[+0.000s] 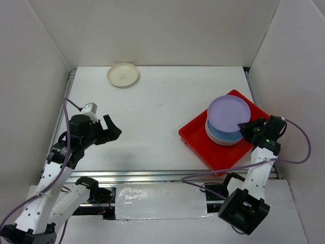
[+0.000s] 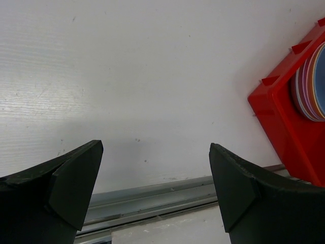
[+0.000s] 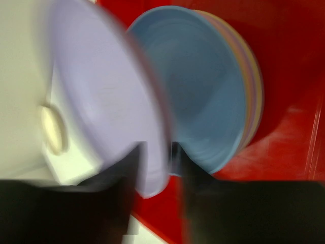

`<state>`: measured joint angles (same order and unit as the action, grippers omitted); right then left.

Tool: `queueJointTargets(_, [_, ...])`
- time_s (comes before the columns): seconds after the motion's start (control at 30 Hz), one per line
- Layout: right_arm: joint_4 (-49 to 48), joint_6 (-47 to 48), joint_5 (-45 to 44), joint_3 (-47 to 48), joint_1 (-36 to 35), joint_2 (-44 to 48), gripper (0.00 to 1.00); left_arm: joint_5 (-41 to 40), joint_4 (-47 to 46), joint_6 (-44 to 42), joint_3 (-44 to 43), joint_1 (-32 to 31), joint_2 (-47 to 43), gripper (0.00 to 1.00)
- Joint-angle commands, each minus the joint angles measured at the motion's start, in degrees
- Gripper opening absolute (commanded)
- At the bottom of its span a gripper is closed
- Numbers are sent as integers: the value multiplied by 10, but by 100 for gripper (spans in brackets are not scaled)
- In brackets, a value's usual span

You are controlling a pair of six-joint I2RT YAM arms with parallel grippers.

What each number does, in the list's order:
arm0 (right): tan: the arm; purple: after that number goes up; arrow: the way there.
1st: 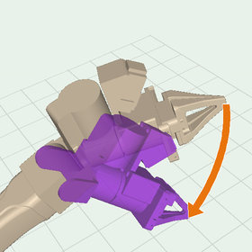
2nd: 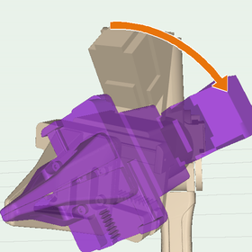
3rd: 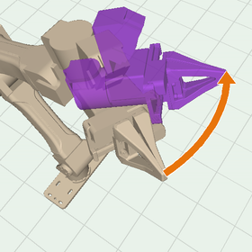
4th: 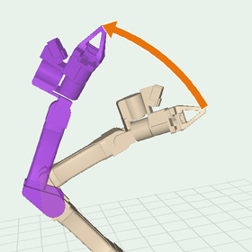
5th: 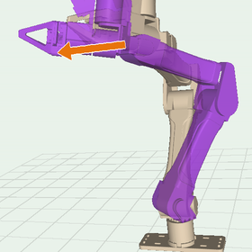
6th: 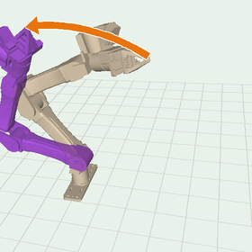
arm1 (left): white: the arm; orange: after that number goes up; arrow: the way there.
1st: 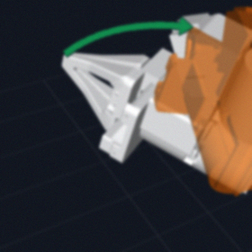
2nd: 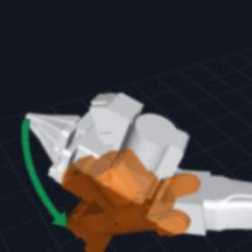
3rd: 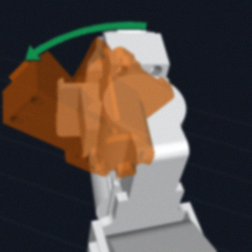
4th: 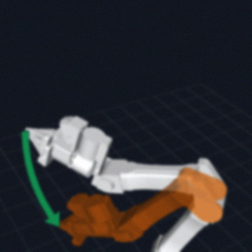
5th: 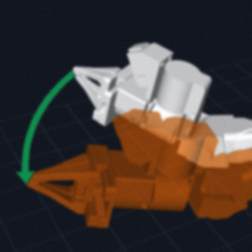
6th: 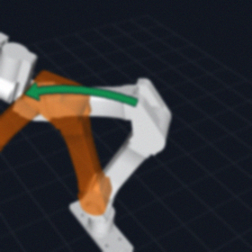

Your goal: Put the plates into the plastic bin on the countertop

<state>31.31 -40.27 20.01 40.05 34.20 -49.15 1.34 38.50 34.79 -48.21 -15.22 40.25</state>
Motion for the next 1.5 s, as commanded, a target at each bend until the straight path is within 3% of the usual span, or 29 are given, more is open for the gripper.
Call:
queueJointTargets(0.0, [6,-3,-5,6,3,35,75,-9,-5,6,-7,-2,7,99])
queueJointTargets(0.07, [16,-16,-33,6,3,53,92,-9,-4,9,-12,-2,16,99])
queueJointTargets(0.13, [20,-26,-44,8,4,63,100,-9,-5,12,-15,-2,26,99])
queueJointTargets(0.33, [14,-49,23,43,-7,88,100,-7,-42,52,-18,1,65,99])
queueJointTargets(0.43, [-13,-63,71,51,-56,102,100,-11,-76,94,-22,12,99,99])
queueJointTargets(0.63, [-161,-95,184,0,-228,122,100,-56,-231,238,15,76,191,99])
queueJointTargets(0.77, [-305,-110,275,-41,-331,119,100,-57,-410,353,83,128,270,99])
queueJointTargets(0.83, [-310,-98,271,-52,-395,123,100,-61,-546,391,100,143,343,99])
queueJointTargets(0.9, [-329,-97,256,-65,-437,132,100,-65,-630,401,81,149,441,99])
queueJointTargets(1.03, [-340,-94,224,-104,-536,161,100,-40,-699,391,-48,174,609,99])
queueJointTargets(1.1, [-318,-89,194,-108,-558,176,100,-46,-687,404,-133,179,696,99])
queueJointTargets(1.13, [-297,-85,183,-111,-574,182,100,-53,-616,408,-164,178,721,99])
queueJointTargets(1.3, [-165,-18,110,-48,-584,171,100,-114,-454,407,-365,160,848,99])
queueJointTargets(1.47, [-118,-6,86,-23,-573,166,100,-158,-182,390,-617,142,995,99])
